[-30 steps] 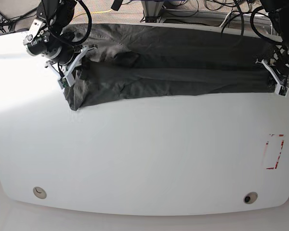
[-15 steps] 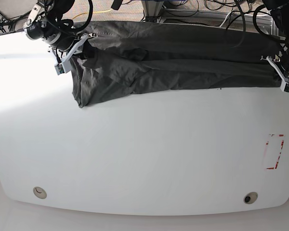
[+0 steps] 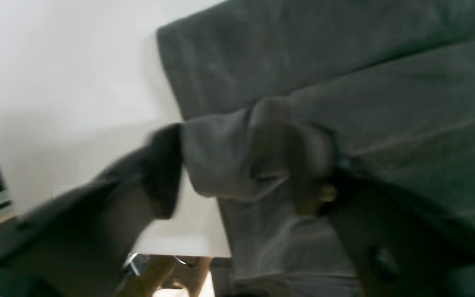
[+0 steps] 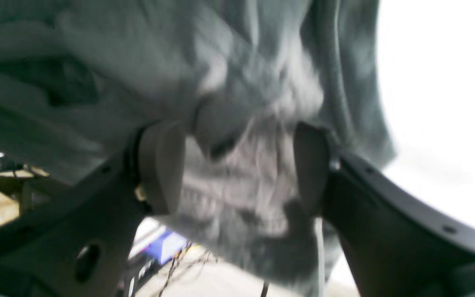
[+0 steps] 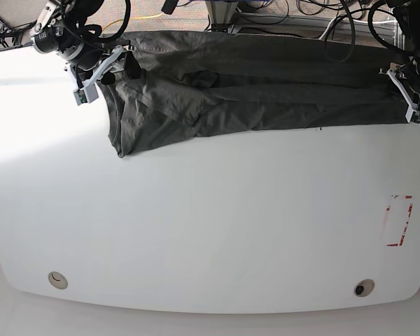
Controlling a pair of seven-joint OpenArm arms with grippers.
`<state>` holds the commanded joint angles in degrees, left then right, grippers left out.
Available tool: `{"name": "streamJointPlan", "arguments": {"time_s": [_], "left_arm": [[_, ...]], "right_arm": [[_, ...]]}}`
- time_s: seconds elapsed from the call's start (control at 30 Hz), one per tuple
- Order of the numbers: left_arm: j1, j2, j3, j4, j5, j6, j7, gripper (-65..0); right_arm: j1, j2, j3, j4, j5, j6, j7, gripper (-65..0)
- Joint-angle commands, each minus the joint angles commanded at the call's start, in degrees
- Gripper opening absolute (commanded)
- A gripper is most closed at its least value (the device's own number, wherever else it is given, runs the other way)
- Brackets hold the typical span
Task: Fold the T-shirt properly
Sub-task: 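Lift the hem with both grippers and fold it toward the collar, then lay the folded hem down and hold the shirt edge with both grippers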
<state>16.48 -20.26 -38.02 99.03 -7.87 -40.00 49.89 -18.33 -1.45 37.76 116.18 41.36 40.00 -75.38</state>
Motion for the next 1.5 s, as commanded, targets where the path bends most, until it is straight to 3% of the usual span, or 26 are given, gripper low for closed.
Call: {"name": "streamJointPlan", "arguments": {"time_s": [0.27, 0.4, 0.5, 0.7, 0.87, 0.97, 1.07, 1.33, 1.5], "left_arm": [[0.18, 1.93, -0.09, 5.36, -4.40, 0.00, 0.00, -27.1], [0.00, 5.01, 0.35, 3.52, -1.58, 0.00, 0.00, -27.2], [0.00, 7.21, 0.44, 3.34, 2.64, 0.00, -0.18, -27.2], [-1.14, 8.53, 0.18, -1.49, 5.27, 0.00, -1.14, -27.2], [-1.67, 8.35, 0.09, -7.82, 5.27, 0.00, -4.40, -27.2], [-1.67, 7.82, 0.26, -8.53, 5.27, 0.00, -4.57, -27.2], [-1.67, 7.91, 0.53, -8.00, 5.27, 0.00, -4.31, -27.2], [-4.48, 8.00, 2.64, -7.74, 4.92, 0.00, -3.34, -26.9], [-7.74, 7.74, 2.55, -7.65, 0.00, 0.00, 2.81, -26.7]], "right_arm": [[8.62, -0.26, -2.64, -3.16, -0.62, 0.00, 0.00, -27.1], [13.54, -0.26, -3.25, -8.53, -4.04, 0.00, 0.09, -39.2], [16.26, 0.00, -3.25, -11.69, -8.09, 0.00, 0.18, -44.2], [20.92, 0.35, -5.01, -17.23, -14.68, 0.00, 3.16, -33.6], [22.33, 1.76, -9.93, -25.58, -21.80, 0.00, 11.69, -39.5], [22.95, 1.93, -9.58, -31.38, -26.73, 0.00, 16.97, -44.2], [24.44, 4.22, -8.70, -36.84, -29.71, 0.00, 21.19, -44.2], [29.19, 11.60, -4.75, -45.01, -29.98, 0.00, 24.09, -44.2], [31.82, 13.54, -3.69, -46.07, -29.89, 0.00, 24.09, -44.2]]}}
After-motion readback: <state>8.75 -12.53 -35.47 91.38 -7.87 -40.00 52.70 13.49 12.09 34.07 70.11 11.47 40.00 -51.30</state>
